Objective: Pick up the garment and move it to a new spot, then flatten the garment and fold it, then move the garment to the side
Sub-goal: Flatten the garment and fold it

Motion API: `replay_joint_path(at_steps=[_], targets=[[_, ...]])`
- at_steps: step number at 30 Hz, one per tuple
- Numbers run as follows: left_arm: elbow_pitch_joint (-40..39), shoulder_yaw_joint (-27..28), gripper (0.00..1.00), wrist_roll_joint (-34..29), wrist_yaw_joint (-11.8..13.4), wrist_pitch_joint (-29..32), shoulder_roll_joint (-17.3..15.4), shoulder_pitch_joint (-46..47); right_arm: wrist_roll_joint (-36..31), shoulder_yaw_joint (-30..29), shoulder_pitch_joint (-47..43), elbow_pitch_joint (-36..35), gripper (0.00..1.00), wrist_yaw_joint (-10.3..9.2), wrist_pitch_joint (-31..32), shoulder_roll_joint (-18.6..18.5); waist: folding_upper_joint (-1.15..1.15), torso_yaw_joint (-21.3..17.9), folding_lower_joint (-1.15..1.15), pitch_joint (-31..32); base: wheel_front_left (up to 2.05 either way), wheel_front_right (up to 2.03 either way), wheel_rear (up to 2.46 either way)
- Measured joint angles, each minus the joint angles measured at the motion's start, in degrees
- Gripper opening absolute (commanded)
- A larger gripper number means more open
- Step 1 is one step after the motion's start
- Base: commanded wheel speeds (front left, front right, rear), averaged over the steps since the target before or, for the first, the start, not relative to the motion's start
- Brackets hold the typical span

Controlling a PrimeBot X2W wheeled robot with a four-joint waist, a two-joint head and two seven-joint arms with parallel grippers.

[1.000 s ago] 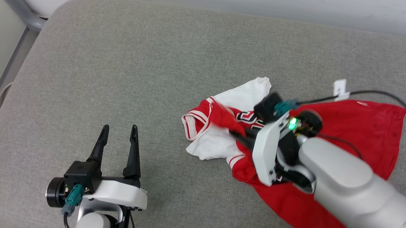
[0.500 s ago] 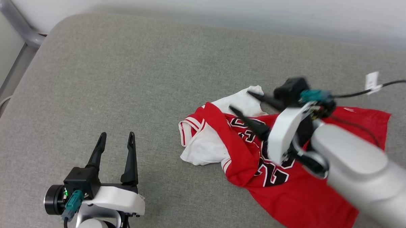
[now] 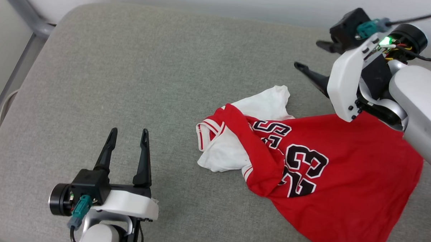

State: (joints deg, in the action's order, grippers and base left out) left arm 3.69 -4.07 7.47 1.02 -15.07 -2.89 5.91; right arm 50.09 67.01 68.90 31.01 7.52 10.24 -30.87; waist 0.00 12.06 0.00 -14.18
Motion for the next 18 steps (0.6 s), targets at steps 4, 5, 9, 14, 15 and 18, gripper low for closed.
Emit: replay_joint_path(at_steps=[4,5,9,14,15,18], targets=[[-0.59,-1.03,1.00,0.79,0.29,0.00,0.01,1.23,3.47,3.37,2.26,-0.32,1.00,0.01,11.62,-0.31,0.00,1.11,0.00,-1.70,0.00,0.00,0.00],[-0.70,-1.29,1.00,0.99,0.52,0.00,0.00,1.54,3.85,3.90,2.91,-0.11,1.00,0.00,13.93,-0.29,0.00,1.41,0.00,-2.18,0.00,0.00,0.00],[-1.14,-2.37,1.00,2.03,1.02,0.00,0.00,2.81,3.93,5.12,3.98,1.55,1.00,0.00,20.46,0.86,0.00,2.73,0.00,-4.20,0.00,0.00,0.00],[-1.56,-3.56,1.00,3.28,1.59,0.00,-0.01,4.08,3.41,5.63,4.50,5.28,1.00,0.00,22.15,3.24,0.00,4.43,0.00,-7.02,0.00,0.00,0.00],[-1.57,-3.81,1.00,3.52,1.65,0.00,0.00,4.30,3.21,5.71,4.49,6.27,1.00,0.00,22.12,3.69,0.00,4.77,0.00,-7.57,0.00,0.00,0.00],[-1.57,-4.43,1.00,4.03,2.03,0.00,0.00,5.20,1.58,5.86,3.81,8.48,1.00,0.00,22.14,4.78,0.00,5.76,0.01,-9.11,0.00,0.00,0.00]])
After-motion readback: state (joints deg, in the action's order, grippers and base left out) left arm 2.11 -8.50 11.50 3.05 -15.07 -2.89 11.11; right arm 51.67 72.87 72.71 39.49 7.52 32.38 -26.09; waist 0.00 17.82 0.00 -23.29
